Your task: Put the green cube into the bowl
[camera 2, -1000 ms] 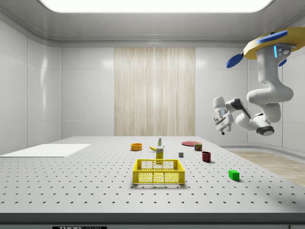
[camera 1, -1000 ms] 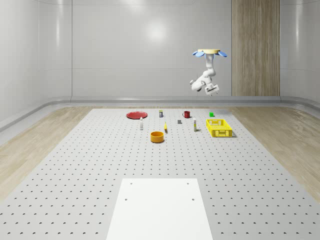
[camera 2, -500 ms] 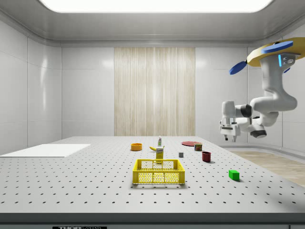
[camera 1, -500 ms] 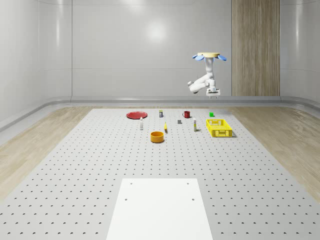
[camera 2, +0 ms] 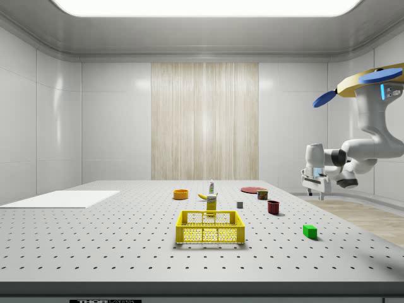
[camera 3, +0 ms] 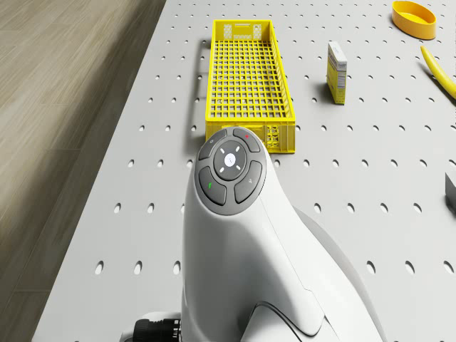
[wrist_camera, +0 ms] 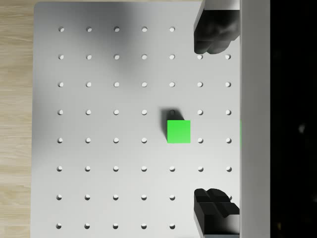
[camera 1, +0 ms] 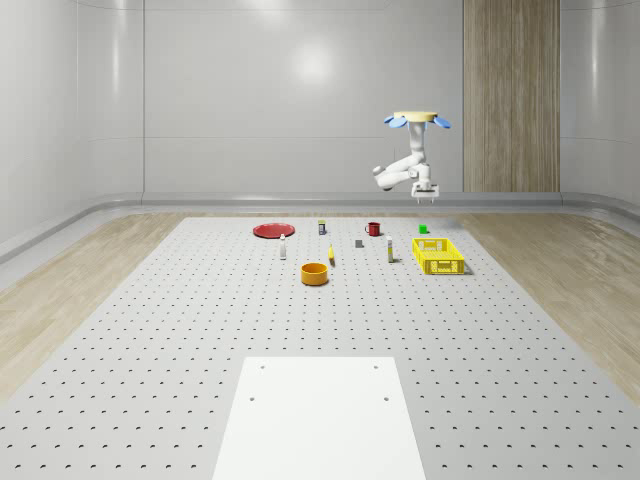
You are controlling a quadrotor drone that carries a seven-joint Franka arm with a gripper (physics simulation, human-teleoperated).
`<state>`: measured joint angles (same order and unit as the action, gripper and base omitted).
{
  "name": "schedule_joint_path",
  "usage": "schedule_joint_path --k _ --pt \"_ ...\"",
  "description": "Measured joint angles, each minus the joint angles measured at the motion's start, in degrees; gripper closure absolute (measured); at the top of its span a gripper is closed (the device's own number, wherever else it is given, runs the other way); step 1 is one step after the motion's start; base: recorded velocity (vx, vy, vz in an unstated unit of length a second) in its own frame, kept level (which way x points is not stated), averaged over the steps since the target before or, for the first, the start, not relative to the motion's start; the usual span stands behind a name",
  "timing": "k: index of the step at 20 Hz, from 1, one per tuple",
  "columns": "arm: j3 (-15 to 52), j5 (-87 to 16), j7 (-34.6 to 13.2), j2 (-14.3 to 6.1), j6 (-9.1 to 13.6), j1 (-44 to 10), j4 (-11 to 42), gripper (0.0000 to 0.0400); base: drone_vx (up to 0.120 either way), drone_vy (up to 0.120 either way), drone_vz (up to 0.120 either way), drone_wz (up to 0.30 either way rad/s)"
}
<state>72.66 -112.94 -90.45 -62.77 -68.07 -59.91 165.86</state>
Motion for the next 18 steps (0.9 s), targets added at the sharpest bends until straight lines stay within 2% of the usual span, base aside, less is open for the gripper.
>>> schedule_joint_path --k 7,10,14,18 --pt "0.9 1.0 -0.9 -2.2 -1.7 -1.1 -0.1 0.0000 0.000 0.000 -0.120 0.000" --pt "1.2 1.5 -1.3 -3.1 -2.5 -1.4 -0.2 0.0000 0.000 -0.080 -0.120 0.000" --pt "1.6 2.1 -1.7 -4.2 -3.5 -1.8 -0.3 0.0000 0.120 0.000 -0.120 0.000" --pt "1.9 2.7 -2.0 -5.3 -4.5 -2.2 -0.4 0.0000 0.000 0.000 -0.120 0.000"
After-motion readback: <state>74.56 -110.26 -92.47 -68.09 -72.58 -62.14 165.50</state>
